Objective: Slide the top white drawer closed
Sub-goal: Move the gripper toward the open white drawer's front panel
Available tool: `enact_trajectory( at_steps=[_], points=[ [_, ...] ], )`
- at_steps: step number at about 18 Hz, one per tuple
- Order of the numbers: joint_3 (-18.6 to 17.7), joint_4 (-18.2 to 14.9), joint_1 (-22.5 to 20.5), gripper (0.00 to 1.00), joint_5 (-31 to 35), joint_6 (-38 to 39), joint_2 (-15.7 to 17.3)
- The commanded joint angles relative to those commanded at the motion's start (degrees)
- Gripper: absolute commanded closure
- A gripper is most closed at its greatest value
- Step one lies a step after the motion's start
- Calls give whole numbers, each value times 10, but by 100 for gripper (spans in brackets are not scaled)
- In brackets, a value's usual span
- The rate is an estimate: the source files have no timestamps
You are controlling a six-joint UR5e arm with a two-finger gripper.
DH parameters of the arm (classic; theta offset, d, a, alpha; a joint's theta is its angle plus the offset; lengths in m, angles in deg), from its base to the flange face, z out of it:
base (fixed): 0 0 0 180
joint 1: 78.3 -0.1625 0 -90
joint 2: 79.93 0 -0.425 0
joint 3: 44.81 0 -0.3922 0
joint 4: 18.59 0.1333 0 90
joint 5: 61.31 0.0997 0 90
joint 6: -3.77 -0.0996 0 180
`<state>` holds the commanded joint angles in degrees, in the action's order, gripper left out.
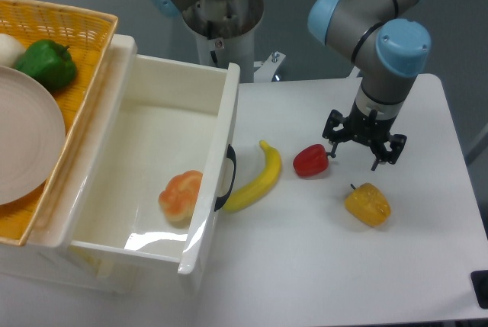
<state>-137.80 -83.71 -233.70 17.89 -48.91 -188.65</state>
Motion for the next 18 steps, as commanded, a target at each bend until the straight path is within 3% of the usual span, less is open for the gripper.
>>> enact_trajectory(
  at_steps=[2, 4, 7, 9, 14, 18],
  points=[
    [0, 0, 18, 76, -1, 36, -1],
    [0, -9, 29, 80, -15, 42, -2],
    [2, -61, 34, 89, -63, 49, -2],
    [4, -79, 36, 89, -101, 48, -4],
    [36, -165, 35, 89, -189, 48, -16],
    [39, -173, 37, 89, -228, 48, -23]
  ],
)
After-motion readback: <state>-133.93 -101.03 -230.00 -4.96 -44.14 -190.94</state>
